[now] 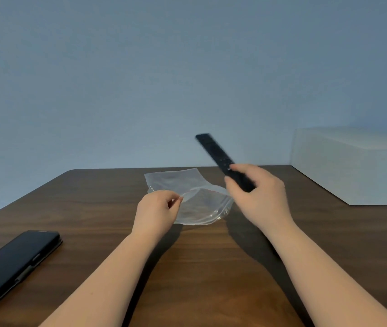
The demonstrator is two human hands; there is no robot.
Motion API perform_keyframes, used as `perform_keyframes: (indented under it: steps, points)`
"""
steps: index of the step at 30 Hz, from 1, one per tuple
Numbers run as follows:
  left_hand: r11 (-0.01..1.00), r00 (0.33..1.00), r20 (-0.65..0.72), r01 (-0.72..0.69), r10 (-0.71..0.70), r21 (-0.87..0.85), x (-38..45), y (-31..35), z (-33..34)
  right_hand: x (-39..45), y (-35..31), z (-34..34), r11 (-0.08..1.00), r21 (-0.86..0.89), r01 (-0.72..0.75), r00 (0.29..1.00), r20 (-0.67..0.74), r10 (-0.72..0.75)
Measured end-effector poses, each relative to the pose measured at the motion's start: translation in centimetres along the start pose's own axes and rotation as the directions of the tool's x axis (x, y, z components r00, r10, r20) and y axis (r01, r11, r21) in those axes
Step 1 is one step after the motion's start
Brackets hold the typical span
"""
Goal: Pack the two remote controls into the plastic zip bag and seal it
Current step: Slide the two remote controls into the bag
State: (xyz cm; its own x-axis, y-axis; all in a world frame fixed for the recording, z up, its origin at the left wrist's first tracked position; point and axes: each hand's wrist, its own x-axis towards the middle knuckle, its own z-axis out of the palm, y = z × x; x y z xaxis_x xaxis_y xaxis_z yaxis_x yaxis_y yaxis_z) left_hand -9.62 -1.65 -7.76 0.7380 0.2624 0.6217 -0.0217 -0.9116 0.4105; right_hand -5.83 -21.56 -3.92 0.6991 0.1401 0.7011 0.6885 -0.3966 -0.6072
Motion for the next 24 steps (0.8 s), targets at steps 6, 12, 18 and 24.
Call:
perform_keyframes:
  steps: [6,12,18,24]
  points:
    - [0.977,0.972,-0.093,0.214,-0.215,-0.023,0.7,-1.4,-0.4,-0.8,-0.9,0.4,0.99,-0.129,0.057,0.879,0.476,0.011]
    - [0.984,0.983,-0.067,0.165,-0.169,-0.063,0.5,-1.0,0.0,-0.6,-0.5,0.7,0.954,-0.293,0.071,0.853,0.514,0.094]
    - [0.977,0.996,0.084,-0.013,0.031,-0.211,-0.6,2.0,0.3,-0.8,0.3,1.3,0.953,-0.303,-0.002,0.799,0.572,0.184]
    - [0.951,0.986,0.134,-0.05,0.095,-0.306,-1.2,3.2,0.4,-1.3,1.4,3.2,0.96,-0.278,0.041,0.816,0.564,0.129]
